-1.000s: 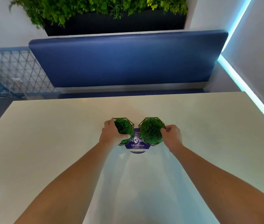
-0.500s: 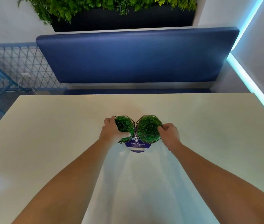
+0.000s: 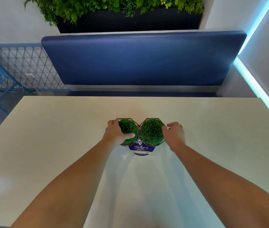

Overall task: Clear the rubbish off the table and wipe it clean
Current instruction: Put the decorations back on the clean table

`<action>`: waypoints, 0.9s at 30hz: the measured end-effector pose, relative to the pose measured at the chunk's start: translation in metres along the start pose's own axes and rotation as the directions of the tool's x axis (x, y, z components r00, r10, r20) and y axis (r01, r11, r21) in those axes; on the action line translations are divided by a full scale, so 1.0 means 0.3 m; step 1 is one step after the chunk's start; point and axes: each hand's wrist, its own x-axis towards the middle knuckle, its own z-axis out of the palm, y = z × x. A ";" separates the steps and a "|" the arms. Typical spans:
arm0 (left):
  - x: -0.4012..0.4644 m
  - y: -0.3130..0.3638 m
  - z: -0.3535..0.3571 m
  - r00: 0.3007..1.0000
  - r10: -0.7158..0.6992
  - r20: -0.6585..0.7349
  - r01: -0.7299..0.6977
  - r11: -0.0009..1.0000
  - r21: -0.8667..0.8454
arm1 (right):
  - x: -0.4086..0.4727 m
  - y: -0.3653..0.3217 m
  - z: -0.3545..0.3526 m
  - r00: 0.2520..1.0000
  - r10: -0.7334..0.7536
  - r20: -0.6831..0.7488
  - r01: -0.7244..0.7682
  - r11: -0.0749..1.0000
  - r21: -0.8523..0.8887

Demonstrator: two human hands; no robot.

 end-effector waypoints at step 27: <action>-0.133 -0.780 -0.699 0.961 -0.193 -0.198 0.211 0.974 0.076 | -0.440 -0.767 0.729 0.764 -0.476 0.436 0.603 0.768 -0.217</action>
